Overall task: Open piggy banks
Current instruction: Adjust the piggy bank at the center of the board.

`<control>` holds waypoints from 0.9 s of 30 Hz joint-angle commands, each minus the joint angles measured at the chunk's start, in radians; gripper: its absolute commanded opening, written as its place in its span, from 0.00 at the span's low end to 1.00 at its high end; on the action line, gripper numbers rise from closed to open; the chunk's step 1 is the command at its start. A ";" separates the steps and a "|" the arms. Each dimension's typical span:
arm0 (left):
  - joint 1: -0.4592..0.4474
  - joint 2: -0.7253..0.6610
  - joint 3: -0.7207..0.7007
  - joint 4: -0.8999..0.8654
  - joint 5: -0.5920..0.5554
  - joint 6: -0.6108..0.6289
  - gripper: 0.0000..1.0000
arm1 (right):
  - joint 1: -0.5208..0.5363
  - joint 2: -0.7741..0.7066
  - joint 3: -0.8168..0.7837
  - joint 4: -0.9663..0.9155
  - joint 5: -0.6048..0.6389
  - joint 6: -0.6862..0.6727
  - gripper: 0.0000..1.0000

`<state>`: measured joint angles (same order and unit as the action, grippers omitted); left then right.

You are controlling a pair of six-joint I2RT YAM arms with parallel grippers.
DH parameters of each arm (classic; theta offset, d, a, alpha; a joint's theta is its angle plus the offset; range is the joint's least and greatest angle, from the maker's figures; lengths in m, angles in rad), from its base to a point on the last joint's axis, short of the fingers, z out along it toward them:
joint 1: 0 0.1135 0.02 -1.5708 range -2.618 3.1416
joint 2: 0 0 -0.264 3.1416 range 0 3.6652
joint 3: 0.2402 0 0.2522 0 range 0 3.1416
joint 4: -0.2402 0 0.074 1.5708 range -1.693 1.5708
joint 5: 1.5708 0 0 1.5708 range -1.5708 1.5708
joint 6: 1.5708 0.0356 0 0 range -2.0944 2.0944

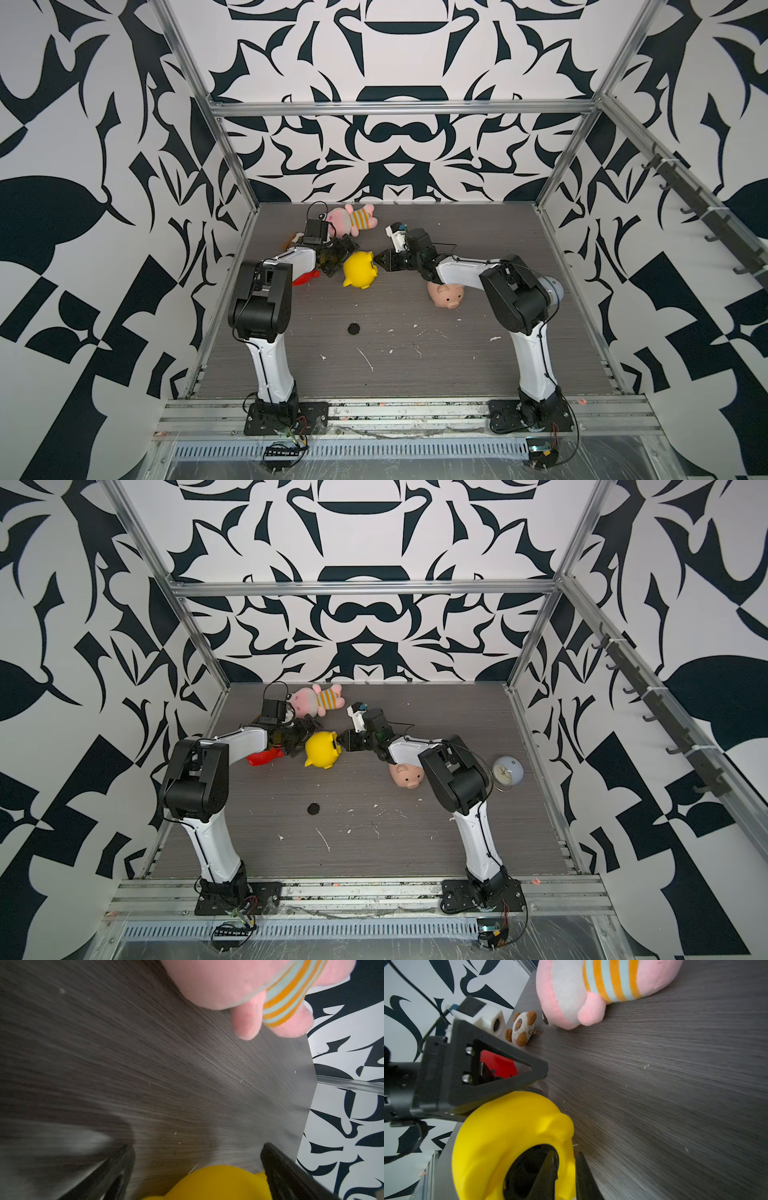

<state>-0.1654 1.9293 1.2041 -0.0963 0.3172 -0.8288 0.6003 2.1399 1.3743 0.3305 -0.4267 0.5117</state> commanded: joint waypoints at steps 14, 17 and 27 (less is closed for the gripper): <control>0.029 -0.071 -0.023 -0.032 0.043 0.014 0.99 | 0.056 -0.083 -0.031 0.052 -0.008 0.035 0.19; 0.019 -0.056 -0.007 -0.031 0.054 0.002 0.99 | 0.078 -0.090 -0.058 0.053 -0.004 0.022 0.19; 0.014 -0.073 0.005 -0.078 0.029 0.034 0.99 | 0.093 -0.123 -0.099 0.035 -0.001 0.006 0.34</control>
<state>-0.1505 1.8828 1.1950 -0.1238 0.3462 -0.8219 0.6880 2.0693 1.2739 0.3412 -0.4229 0.5240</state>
